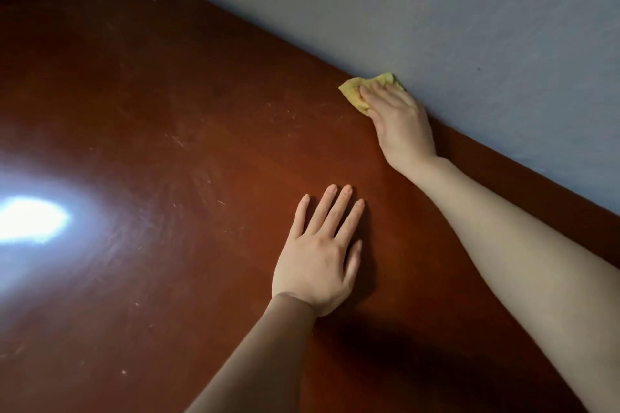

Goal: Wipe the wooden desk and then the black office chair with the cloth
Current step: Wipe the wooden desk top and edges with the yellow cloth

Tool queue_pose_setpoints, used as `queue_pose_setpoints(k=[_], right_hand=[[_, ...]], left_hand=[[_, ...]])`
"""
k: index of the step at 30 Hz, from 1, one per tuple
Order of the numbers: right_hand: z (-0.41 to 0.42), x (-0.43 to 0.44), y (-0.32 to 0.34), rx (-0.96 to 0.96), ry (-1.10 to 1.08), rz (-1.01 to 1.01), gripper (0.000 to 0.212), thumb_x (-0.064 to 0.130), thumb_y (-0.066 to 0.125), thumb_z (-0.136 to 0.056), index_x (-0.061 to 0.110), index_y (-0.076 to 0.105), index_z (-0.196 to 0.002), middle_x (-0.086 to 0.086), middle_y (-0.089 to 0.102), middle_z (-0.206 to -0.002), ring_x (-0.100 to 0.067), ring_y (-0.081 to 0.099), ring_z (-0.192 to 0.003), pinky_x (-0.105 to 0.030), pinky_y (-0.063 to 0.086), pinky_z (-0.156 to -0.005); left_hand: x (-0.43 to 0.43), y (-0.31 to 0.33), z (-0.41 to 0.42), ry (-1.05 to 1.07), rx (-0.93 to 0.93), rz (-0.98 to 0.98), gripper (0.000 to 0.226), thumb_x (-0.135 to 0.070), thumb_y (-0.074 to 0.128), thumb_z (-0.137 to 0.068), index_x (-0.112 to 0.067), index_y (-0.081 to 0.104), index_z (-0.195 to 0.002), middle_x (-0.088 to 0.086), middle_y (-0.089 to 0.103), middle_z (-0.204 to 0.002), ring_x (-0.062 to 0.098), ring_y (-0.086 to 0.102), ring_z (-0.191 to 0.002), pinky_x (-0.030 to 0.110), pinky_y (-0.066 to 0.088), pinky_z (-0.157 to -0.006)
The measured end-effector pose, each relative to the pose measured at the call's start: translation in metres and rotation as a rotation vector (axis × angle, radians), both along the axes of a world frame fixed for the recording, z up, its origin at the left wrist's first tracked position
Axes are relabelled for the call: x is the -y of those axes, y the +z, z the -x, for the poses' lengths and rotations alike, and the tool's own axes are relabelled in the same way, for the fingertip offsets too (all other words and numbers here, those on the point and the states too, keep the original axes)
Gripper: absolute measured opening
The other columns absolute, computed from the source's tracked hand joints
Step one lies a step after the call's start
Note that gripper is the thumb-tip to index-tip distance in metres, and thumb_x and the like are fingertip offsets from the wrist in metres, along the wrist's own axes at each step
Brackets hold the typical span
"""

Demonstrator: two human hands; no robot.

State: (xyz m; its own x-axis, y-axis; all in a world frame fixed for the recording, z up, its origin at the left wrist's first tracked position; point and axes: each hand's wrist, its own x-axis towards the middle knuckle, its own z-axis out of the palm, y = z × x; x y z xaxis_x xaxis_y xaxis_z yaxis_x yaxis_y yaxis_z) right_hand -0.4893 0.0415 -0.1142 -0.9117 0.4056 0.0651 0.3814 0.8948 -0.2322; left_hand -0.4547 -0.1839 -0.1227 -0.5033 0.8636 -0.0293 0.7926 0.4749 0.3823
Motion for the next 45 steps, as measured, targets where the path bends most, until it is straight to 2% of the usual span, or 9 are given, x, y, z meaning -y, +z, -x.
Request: queue_pose_setpoints(k=[7,15,21,24,26,32,35,41,45], right_hand=[[0.076,0.054,0.000,0.041,0.248,0.039,0.043,0.017,0.037,-0.101,0.021,0.039,-0.143,-0.001,0.033,-0.152,-0.020,0.024,-0.141,-0.037,0.023,-0.113],[0.035,0.065,0.000,0.062,0.567,0.156,0.042,0.018,0.048,-0.098,0.025,0.045,-0.139,0.004,0.039,-0.148,-0.015,0.029,-0.140,-0.034,0.019,-0.111],[-0.024,0.010,0.008,0.051,0.510,0.111,0.042,0.008,0.058,-0.092,0.013,0.052,-0.133,-0.008,0.047,-0.141,-0.026,0.041,-0.134,-0.041,0.030,-0.112],[-0.032,-0.015,0.011,0.057,0.408,0.110,0.043,0.004,0.057,-0.091,0.010,0.051,-0.134,-0.010,0.046,-0.142,-0.027,0.039,-0.134,-0.030,0.021,-0.115],[-0.026,-0.021,0.011,0.074,0.362,0.117,0.044,0.005,0.054,-0.094,0.010,0.047,-0.137,-0.010,0.042,-0.145,-0.025,0.035,-0.137,-0.026,0.016,-0.116],[0.035,-0.008,0.003,-0.008,0.212,0.115,0.041,0.007,0.044,-0.098,0.008,0.044,-0.139,-0.013,0.038,-0.147,-0.028,0.031,-0.139,-0.029,0.016,-0.117],[0.071,0.008,0.000,-0.005,0.175,0.085,0.041,0.010,0.042,-0.098,0.010,0.045,-0.139,-0.010,0.038,-0.148,-0.027,0.029,-0.140,-0.036,0.020,-0.116],[0.111,0.078,-0.004,0.083,0.325,0.027,0.045,0.017,0.037,-0.100,0.024,0.035,-0.145,0.000,0.028,-0.154,-0.020,0.018,-0.144,-0.044,0.022,-0.114],[0.096,0.135,0.001,0.100,0.539,0.048,0.045,0.020,0.037,-0.101,0.031,0.034,-0.145,0.006,0.027,-0.154,-0.016,0.017,-0.144,-0.039,0.020,-0.115]], left_hand=[[0.002,-0.002,0.002,-0.003,0.014,0.019,0.056,-0.040,0.021,-0.097,-0.023,0.023,-0.150,0.000,0.016,-0.157,0.018,0.002,-0.146,0.048,-0.005,-0.116],[0.003,-0.001,0.003,0.010,0.027,0.020,0.056,-0.041,0.018,-0.096,-0.025,0.020,-0.150,-0.002,0.012,-0.158,0.015,-0.003,-0.146,0.042,-0.009,-0.116],[0.001,0.000,0.001,0.003,-0.003,0.023,0.056,-0.040,0.021,-0.096,-0.023,0.023,-0.150,-0.001,0.016,-0.157,0.016,0.002,-0.146,0.044,-0.004,-0.116],[0.000,0.001,0.001,0.006,-0.004,0.010,0.056,-0.040,0.023,-0.096,-0.022,0.027,-0.149,0.000,0.019,-0.157,0.018,0.007,-0.146,0.045,0.000,-0.116],[0.000,0.002,0.000,0.006,-0.004,0.006,0.056,-0.040,0.023,-0.096,-0.022,0.028,-0.149,0.000,0.020,-0.156,0.018,0.009,-0.146,0.045,0.000,-0.116],[0.002,0.001,0.001,0.012,-0.001,-0.009,0.056,-0.039,0.026,-0.095,-0.022,0.029,-0.148,0.001,0.021,-0.156,0.019,0.010,-0.146,0.048,-0.001,-0.116],[0.000,0.002,0.001,0.004,0.001,-0.006,0.056,-0.039,0.027,-0.095,-0.021,0.031,-0.148,0.002,0.023,-0.156,0.020,0.011,-0.145,0.049,0.000,-0.116],[0.002,-0.001,0.003,0.002,0.033,0.002,0.057,-0.039,0.024,-0.096,-0.022,0.022,-0.150,0.001,0.015,-0.158,0.018,-0.002,-0.146,0.044,-0.015,-0.114],[0.003,0.001,0.004,-0.024,0.038,0.005,0.055,-0.039,0.023,-0.095,-0.019,0.035,-0.145,0.004,0.034,-0.151,0.022,0.015,-0.145,0.042,-0.008,-0.118]])
